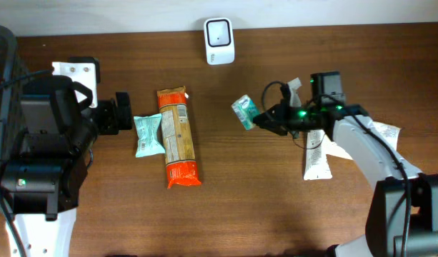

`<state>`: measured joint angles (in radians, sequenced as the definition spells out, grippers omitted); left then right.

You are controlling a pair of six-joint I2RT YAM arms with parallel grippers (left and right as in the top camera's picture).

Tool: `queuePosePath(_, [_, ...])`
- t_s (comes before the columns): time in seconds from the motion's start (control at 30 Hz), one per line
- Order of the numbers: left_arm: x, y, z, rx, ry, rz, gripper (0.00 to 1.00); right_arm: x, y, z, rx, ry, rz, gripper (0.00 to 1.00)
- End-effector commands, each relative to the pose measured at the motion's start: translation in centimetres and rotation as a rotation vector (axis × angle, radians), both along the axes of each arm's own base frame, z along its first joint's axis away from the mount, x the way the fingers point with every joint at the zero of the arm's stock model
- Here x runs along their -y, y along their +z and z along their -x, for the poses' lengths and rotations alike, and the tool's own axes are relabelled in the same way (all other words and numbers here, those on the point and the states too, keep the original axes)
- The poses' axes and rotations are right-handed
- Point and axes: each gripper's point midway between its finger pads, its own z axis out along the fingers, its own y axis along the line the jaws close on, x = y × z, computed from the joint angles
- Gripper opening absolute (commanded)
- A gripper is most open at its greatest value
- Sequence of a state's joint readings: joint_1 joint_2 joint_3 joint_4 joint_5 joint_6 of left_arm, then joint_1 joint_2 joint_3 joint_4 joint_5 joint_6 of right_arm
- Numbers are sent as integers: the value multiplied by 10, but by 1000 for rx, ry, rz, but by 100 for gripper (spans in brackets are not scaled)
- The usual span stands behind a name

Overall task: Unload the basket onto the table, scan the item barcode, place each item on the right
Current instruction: 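Raise the green box to the scanner with the right gripper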

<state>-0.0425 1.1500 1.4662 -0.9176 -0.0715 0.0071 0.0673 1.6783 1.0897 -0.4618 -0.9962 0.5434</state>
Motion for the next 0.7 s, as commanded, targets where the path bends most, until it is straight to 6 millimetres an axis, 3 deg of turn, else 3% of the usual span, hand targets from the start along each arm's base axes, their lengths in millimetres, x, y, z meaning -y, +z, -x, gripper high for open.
queuePosePath(0.0, [-2, 5, 1, 13, 1, -14, 99, -6, 51, 15, 2, 112, -290, 4])
queuePosePath(0.03, [-2, 5, 1, 13, 1, -14, 99, -7, 68, 16, -2, 141, -370, 4])
queuePosePath(0.1, [-2, 5, 1, 13, 1, -14, 99, -9, 82, 10, -1, 152, -408, 4])
queuePosePath(0.27, [-2, 5, 1, 13, 1, -14, 99, -5, 126, -19, 220, 42, -340, 4])
queuePosePath(0.37, [-2, 5, 1, 13, 1, -14, 99, -26, 119, -27, 292, -1, -252, 4])
queuePosePath(0.4, [-2, 5, 1, 13, 1, -14, 99, -38, 107, -29, 306, -25, -186, 4])
queuePosePath(0.43, [-2, 5, 1, 13, 1, -14, 99, -45, 82, -34, 324, -67, -50, 4])
queuePosePath(0.53, [-2, 5, 1, 13, 1, -14, 99, -46, 31, -34, 367, -128, 314, 4])
queuePosePath(0.6, [-2, 5, 1, 13, 1, -14, 99, -37, 41, -37, 402, -113, 513, 4])
queuePosePath(0.67, [-2, 5, 1, 13, 1, -14, 99, -21, 86, -56, 499, -108, 694, 4])
